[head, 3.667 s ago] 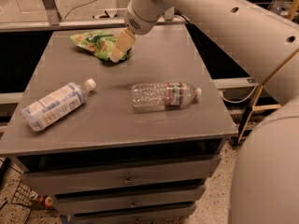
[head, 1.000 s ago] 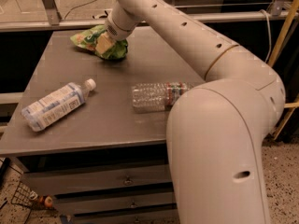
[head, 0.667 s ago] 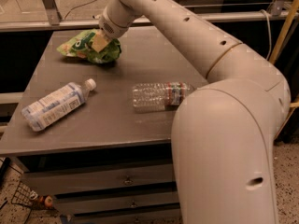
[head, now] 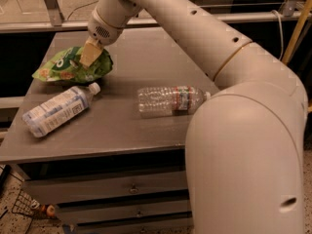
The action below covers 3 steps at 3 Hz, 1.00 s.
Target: Move green rice chip bag near blue plastic bottle
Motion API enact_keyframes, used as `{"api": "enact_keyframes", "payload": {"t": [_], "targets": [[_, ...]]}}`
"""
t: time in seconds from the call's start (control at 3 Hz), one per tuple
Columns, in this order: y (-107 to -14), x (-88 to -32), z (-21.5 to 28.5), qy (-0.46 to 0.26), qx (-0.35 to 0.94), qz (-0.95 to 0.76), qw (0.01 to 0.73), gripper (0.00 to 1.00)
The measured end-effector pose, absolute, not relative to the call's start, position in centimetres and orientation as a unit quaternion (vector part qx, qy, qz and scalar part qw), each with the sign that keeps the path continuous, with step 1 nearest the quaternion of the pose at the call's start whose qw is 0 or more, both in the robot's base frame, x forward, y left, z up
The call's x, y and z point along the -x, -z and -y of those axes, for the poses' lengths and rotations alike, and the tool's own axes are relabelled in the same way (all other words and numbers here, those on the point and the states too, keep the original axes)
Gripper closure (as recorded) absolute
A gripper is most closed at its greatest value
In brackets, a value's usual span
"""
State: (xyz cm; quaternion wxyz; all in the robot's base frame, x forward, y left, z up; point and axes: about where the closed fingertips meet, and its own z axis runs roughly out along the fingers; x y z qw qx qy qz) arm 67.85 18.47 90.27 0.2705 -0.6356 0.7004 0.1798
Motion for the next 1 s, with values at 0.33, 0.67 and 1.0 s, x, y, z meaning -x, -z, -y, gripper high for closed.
{"api": "enact_keyframes", "payload": {"t": [0.33, 0.67, 1.0], "targets": [[-90.6, -64.8, -19.1, -0.201, 0.671, -0.67, 0.247, 1.0], [-90.7, -61.8, -18.8, -0.222, 0.694, -0.647, 0.227, 1.0], [-90.6, -60.6, -18.5, -0.232, 0.7, -0.64, 0.217, 1.0]]}}
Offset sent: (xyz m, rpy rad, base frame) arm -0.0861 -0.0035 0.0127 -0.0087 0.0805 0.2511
